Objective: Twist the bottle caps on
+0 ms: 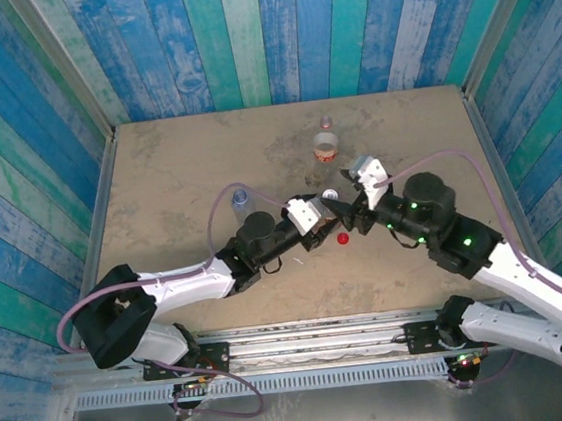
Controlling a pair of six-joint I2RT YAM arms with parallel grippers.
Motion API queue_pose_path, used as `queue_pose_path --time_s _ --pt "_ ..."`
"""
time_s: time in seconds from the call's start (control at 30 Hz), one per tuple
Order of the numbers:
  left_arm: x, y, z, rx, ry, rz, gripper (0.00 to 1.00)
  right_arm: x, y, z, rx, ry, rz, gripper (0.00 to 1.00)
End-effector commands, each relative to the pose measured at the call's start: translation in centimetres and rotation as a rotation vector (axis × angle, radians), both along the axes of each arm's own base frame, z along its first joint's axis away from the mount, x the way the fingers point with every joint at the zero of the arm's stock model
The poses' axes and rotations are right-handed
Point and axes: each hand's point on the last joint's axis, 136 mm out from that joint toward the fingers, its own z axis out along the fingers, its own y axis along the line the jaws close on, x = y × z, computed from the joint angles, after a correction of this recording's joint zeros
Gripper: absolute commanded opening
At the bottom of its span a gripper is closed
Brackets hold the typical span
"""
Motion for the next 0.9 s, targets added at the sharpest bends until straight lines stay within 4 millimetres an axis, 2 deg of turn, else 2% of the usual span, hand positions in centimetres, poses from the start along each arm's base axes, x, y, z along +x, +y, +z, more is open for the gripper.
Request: queue_pose_path --time_s 0.0,0.17,0.3,0.47,0.87 --pt "-4.3 0.1 2.1 -0.017 -0.064 -0.266 0.5 -4.6 0.6 1.2 0.01 -0.003 0.302 0.7" --pt "-8.0 0.3 1.9 0.015 -0.037 -0.514 0.5 -8.5 0.8 1.2 -0.02 0.044 0.52 0.65" --pt "-9.5 0.3 2.0 0.036 -0.032 -0.607 0.5 -9.2 1.1 0.4 -0.056 0.095 0.579 0.6" --pt "-9.6 0.2 1.9 0.053 -0.028 -0.627 0.5 -9.1 1.6 -0.2 -0.065 0.136 0.611 0.48" --pt "-9.7 0.0 1.8 0.057 -0.015 -0.642 0.5 -9.1 1.5 -2.2 -0.159 0.212 0.63 0.43"
